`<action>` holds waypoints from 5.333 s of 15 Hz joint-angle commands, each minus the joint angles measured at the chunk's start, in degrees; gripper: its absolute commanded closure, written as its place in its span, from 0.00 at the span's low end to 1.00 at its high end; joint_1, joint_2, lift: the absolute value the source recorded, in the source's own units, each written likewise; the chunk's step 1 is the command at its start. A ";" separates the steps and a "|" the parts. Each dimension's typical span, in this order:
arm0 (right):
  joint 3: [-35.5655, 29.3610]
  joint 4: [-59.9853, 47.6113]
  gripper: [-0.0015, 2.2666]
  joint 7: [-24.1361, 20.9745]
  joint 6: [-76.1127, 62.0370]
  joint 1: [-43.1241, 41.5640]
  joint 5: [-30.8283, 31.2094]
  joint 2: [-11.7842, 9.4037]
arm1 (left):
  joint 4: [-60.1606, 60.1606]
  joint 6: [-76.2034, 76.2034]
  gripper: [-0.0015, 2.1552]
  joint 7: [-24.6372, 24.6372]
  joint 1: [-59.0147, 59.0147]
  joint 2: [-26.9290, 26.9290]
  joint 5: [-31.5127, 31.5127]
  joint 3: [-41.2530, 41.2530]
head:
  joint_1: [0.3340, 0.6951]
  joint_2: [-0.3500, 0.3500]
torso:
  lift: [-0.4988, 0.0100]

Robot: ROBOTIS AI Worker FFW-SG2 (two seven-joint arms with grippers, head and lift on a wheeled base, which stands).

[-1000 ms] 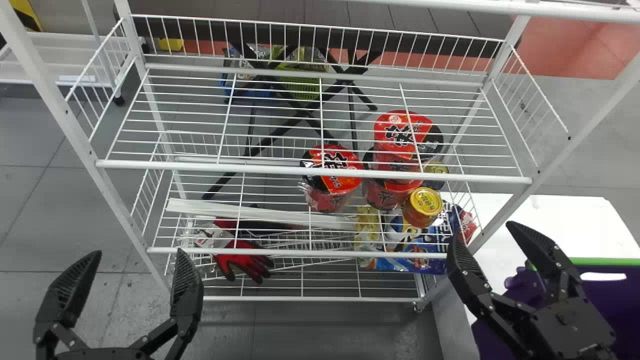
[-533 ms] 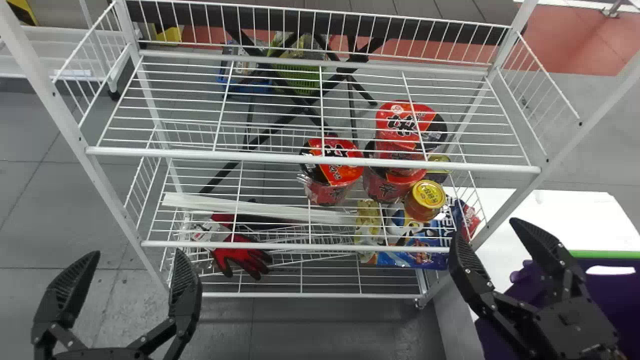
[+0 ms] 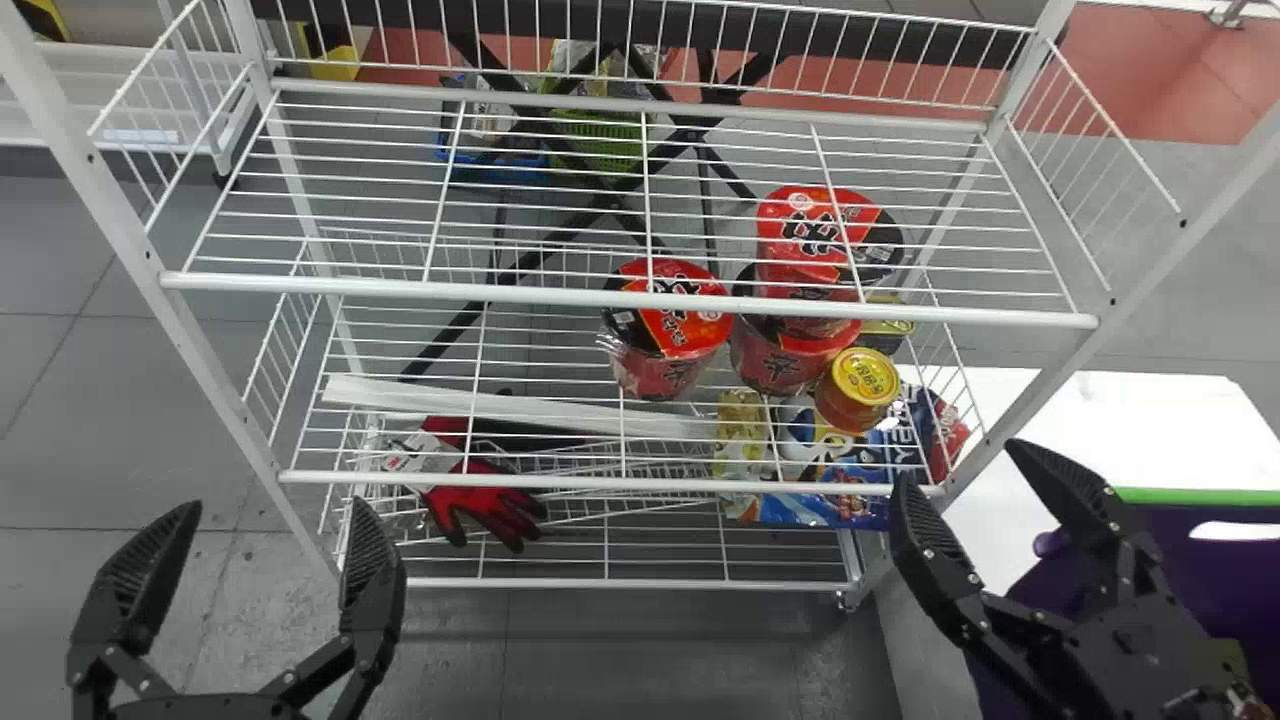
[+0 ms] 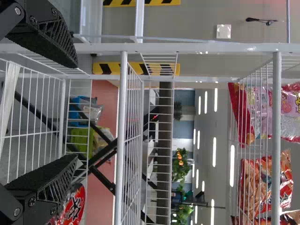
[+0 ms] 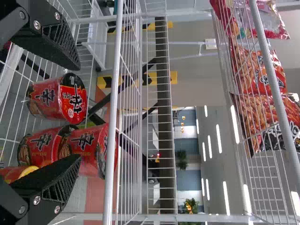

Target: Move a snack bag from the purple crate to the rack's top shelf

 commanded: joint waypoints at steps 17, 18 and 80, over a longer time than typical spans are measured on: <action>-64.70 -10.33 0.08 10.78 92.02 -20.36 -11.31 2.71 | 2.47 1.88 0.07 -2.90 -1.99 1.45 2.11 0.70 | 1.00 0.00 | 0.09; -64.26 -8.66 0.08 11.92 92.90 -20.45 -7.89 0.08 | 2.64 1.88 0.07 -2.73 -1.99 1.54 2.28 0.70 | 1.00 0.00 | 0.09; -16.98 83.72 0.61 1.46 36.47 -49.54 38.78 -12.05 | 11.87 -0.58 0.07 -10.64 -8.58 2.33 12.30 9.31 | 1.00 0.00 | 0.09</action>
